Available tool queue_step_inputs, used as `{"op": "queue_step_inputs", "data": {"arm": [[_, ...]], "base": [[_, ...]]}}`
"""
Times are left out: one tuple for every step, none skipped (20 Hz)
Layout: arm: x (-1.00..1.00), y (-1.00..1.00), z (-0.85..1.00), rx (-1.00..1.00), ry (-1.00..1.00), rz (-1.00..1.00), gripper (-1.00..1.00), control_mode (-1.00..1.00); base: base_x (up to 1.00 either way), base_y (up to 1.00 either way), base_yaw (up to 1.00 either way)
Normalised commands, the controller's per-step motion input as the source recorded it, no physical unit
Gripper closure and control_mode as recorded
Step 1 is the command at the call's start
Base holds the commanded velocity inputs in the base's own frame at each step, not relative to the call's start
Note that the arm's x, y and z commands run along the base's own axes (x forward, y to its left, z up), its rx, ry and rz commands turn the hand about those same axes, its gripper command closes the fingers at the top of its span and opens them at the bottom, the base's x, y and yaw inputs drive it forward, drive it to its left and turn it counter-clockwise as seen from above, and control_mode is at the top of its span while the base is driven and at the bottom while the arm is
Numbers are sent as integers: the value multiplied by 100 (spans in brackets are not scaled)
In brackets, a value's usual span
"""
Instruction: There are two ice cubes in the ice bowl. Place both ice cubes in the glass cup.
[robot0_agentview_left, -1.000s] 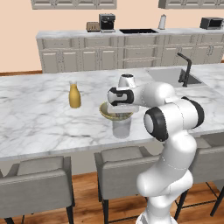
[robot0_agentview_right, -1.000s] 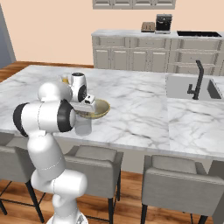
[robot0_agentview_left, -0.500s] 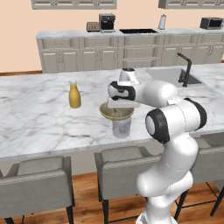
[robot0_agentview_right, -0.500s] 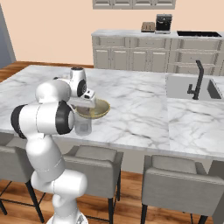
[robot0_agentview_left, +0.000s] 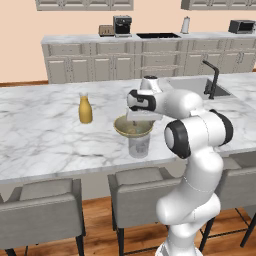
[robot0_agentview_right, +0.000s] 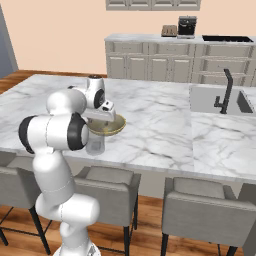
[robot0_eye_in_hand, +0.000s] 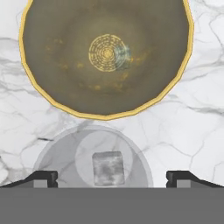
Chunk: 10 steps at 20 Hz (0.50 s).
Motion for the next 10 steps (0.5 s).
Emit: {"op": "queue_step_inputs", "data": {"arm": [[7,0,0,0,1,0,-100,-100],[9,0,0,0,1,0,-100,-100],[5,0,0,0,0,0,-100,-100],[4,0,0,0,0,0,-100,-100],[17,0,0,0,0,0,-100,-100],[30,0,0,0,0,0,-100,-100],[34,0,0,0,0,0,-100,-100],[34,0,0,0,0,0,-100,-100],[35,0,0,0,0,0,-100,-100],[35,0,0,0,0,0,-100,-100]], "base": [[0,0,0],[0,0,0],[0,0,0],[0,0,0],[0,0,0],[0,0,0],[0,0,0],[0,0,0],[0,0,0],[0,0,0]]}}
